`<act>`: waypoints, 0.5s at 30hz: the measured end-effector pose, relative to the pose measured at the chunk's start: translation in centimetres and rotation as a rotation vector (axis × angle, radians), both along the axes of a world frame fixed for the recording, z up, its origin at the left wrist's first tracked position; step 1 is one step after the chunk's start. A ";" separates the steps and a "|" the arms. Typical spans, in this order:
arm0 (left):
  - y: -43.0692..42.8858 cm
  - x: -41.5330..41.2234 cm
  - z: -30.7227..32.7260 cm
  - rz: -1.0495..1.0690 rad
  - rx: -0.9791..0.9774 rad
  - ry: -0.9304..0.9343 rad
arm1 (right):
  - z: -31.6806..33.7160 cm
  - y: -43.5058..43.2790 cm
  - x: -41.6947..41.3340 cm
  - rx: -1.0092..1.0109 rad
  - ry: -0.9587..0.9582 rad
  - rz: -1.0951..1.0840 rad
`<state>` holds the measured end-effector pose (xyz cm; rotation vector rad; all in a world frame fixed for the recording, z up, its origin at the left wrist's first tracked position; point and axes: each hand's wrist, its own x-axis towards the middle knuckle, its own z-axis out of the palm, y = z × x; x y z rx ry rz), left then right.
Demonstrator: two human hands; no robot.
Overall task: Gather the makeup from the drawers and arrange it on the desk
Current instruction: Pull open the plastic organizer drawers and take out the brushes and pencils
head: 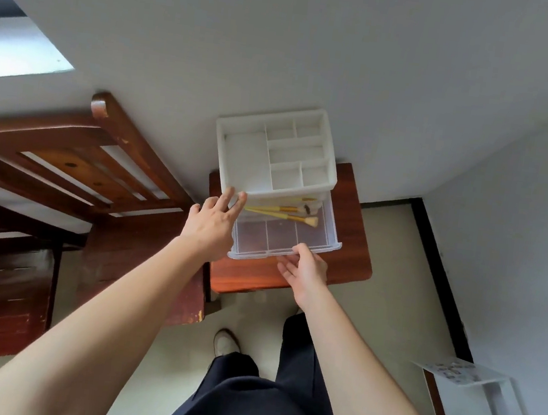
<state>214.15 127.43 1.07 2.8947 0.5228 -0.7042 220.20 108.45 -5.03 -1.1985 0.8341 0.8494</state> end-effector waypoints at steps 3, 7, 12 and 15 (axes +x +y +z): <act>0.0 0.0 -0.1 0.002 0.000 0.002 | 0.3 0.0 0.3 -0.067 -0.019 0.042; -0.2 -0.1 0.0 0.017 -0.024 -0.018 | 0.8 -0.9 0.6 -0.273 -0.115 0.161; -0.7 -1.6 -1.1 0.075 -0.072 -0.237 | 1.9 -2.1 0.5 -0.859 -0.611 0.557; -1.9 -3.5 -2.3 0.232 -0.133 -0.445 | 2.2 -2.5 1.4 -1.044 -1.061 0.809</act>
